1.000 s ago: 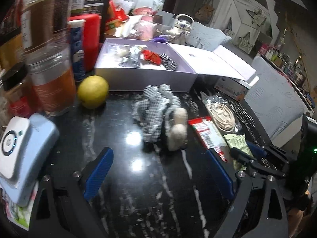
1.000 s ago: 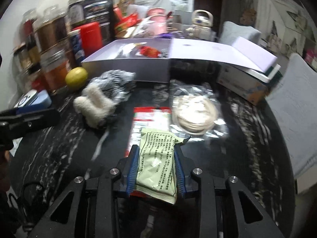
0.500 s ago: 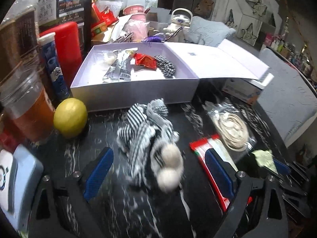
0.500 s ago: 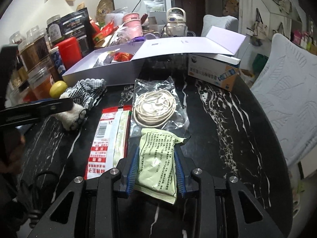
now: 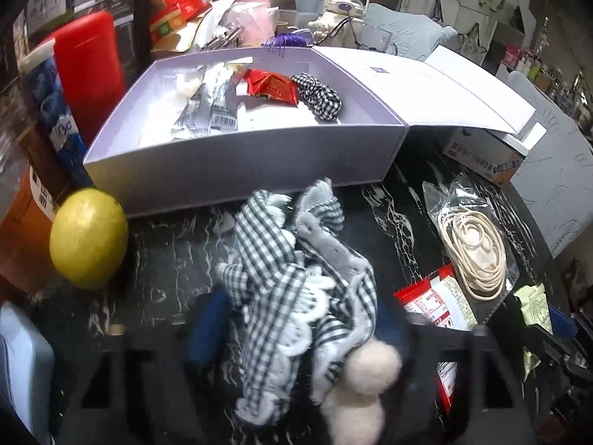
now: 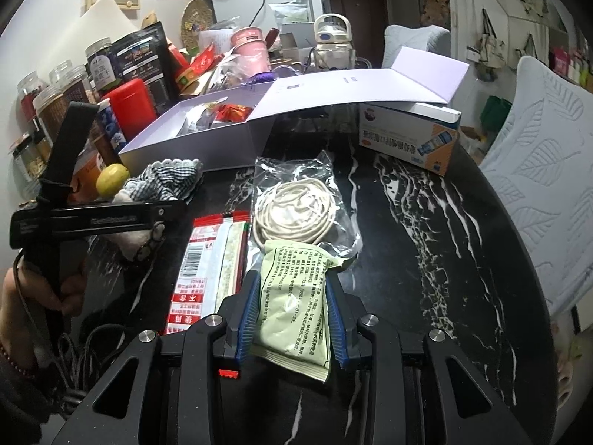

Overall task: Organize soft objects
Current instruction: 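Lift and carry the gingham lace item and green sachet toward the gift box with both grippers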

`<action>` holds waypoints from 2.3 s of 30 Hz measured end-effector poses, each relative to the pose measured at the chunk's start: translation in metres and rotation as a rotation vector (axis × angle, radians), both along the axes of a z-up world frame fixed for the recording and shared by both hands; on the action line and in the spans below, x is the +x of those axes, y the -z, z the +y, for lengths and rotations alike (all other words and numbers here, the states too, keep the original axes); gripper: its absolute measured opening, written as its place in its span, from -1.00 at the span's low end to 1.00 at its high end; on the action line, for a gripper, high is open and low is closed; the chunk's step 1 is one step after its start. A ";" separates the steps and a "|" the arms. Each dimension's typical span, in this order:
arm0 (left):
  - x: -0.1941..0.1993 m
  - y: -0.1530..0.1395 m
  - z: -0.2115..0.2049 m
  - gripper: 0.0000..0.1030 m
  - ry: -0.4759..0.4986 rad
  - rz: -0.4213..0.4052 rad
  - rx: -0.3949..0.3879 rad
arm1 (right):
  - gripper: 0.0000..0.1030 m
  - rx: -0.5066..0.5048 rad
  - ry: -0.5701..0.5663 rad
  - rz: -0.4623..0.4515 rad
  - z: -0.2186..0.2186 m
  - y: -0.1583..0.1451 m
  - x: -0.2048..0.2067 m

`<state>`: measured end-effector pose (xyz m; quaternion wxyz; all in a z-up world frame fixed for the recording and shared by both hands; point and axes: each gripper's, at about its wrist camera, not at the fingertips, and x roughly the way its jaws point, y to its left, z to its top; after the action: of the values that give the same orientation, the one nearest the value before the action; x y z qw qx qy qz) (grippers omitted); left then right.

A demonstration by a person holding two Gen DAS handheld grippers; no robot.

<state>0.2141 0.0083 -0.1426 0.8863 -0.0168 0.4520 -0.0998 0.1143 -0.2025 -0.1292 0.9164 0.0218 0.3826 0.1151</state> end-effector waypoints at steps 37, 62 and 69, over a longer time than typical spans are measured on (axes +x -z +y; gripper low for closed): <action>-0.164 -0.054 0.018 -0.03 0.095 -0.117 -0.172 | -0.35 0.063 -0.062 -0.077 0.033 -0.027 -0.093; -0.132 -0.166 0.036 -0.03 0.052 -0.398 -0.136 | -0.35 0.102 -0.217 -0.262 0.049 -0.125 -0.048; -0.093 -0.186 0.040 -0.03 0.040 -0.458 -0.138 | -0.35 0.089 -0.241 -0.338 0.057 -0.157 -0.009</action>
<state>0.1212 0.0480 0.0438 0.9603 -0.0453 0.2314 -0.1494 0.1052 -0.1452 0.0275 0.9453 -0.0034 0.2179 0.2427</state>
